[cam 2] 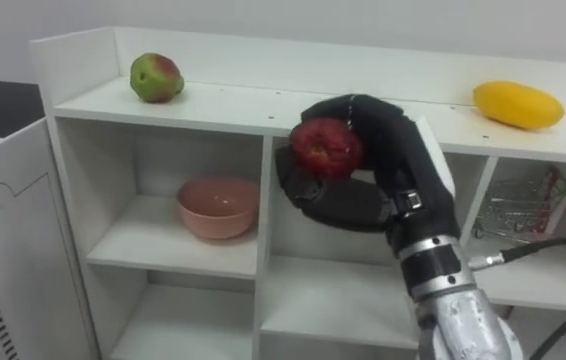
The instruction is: Arrange fruit in the closet
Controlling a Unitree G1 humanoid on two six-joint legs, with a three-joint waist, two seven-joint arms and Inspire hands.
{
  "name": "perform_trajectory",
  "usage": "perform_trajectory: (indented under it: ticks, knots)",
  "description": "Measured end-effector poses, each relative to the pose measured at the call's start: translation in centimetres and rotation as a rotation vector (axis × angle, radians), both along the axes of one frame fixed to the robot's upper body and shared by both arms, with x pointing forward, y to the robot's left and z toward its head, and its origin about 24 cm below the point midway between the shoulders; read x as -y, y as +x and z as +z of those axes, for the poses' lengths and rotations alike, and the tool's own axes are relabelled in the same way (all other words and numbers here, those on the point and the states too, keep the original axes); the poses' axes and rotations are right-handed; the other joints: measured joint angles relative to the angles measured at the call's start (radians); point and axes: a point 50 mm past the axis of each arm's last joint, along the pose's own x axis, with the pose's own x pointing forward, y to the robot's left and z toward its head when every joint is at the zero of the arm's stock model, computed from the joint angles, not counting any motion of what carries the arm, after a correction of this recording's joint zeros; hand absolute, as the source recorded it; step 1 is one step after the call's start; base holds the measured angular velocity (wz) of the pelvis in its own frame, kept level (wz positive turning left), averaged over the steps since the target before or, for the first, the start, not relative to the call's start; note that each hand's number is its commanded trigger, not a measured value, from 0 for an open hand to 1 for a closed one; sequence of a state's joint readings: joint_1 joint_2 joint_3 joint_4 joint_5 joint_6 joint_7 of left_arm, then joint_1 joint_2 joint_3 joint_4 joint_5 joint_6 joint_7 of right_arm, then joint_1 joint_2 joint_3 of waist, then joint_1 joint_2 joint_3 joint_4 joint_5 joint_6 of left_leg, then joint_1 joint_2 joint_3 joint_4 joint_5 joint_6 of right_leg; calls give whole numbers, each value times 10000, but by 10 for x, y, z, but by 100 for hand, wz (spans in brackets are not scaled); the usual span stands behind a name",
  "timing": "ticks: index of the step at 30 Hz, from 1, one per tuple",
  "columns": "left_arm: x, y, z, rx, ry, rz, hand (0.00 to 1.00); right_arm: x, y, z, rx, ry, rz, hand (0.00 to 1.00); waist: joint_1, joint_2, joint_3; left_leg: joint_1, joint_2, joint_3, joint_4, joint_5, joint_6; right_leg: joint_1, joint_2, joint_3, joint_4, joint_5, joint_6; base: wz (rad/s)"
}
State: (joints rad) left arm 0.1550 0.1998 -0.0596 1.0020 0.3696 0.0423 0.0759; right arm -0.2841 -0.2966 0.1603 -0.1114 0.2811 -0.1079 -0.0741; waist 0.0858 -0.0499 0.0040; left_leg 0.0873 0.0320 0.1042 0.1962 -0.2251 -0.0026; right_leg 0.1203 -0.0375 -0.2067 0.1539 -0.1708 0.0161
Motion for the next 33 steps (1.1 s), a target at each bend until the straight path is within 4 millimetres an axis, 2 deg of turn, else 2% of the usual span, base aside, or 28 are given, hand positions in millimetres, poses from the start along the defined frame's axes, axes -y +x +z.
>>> perform_trajectory:
  ticks: [7, 9, 11, 16, 17, 20, 24, 28, 30, 32, 33]
  knots:
    - [11, -3, -4, -93, -442, 262, 0, -7, -8, -62, -2793, 1150, 641, 100, -1, 252, 54, -70, -13, -8, 67, 2, 0, -41, -13, -71, -13, 0, 0, 1]
    - [15, -1, -5, -20, -638, 443, 0, -2, -5, -86, -3873, 1628, 332, 100, -11, 381, -4, -172, -22, -11, 67, 8, 10, -153, -27, -91, 1, 0, 0, 0]
    - [17, -1, -5, 54, -704, 631, 0, 2, -5, -99, -4545, 1800, 63, 100, -20, 445, -40, -341, -30, -53, 92, 33, 27, -288, -46, -168, 22, 0, 0, 7]
    - [20, 9, -4, 401, -700, 880, 0, 8, -2, -123, -5650, 2587, -495, 100, -42, 469, -33, -863, -93, -140, 97, 175, 64, -859, -132, -231, 211, 0, 0, 7]
    - [21, 11, -5, 437, -714, 1012, 0, 9, 0, -134, -6229, 3219, -667, 100, -18, 478, -21, -946, -112, -139, 105, 194, 85, -940, -158, -245, 220, 0, 0, 3]
    - [22, 17, -5, 666, -901, 1624, 0, 16, -2, -158, -7355, 4027, -1305, 100, 34, 506, 27, -1321, -126, -192, 261, 213, 108, -1312, -240, -444, 369, 0, 0, 6]
    - [24, 22, -4, 854, -1091, 1977, 0, 31, 3, -179, -8480, 5962, -2143, 100, 44, 607, 170, -2120, -172, -258, 441, 314, 191, -2186, -353, -448, 750, 4, -5, 1]
    - [24, 29, -3, 1092, -1114, 2170, 0, 43, 8, -183, -8599, 7692, -2595, 100, 75, 599, 213, -2906, -268, -267, 491, 498, 242, -3130, -490, -436, 1157, 1, -6, 3]
    - [24, 34, -2, 1258, -1119, 2125, 0, 50, 13, -183, -8613, 8857, -2944, 100, 121, 582, 335, -3469, -279, -257, 740, 507, 252, -3712, -542, -411, 1431, 0, -8, 0]
    - [24, 38, -1, 1447, -1232, 2331, 0, 56, 13, -186, -8649, 9320, -3199, 100, 208, 537, 400, -3851, -299, -257, 887, 518, 269, -4129, -581, -410, 1632, 0, -13, 0]
    - [24, 40, -1, 1485, -1278, 2418, 0, 62, 12, -187, -8622, 9492, -3348, 100, 337, 539, 406, -4132, -302, -252, 1002, 518, 269, -4461, -621, -409, 1853, -6, -21, 0]
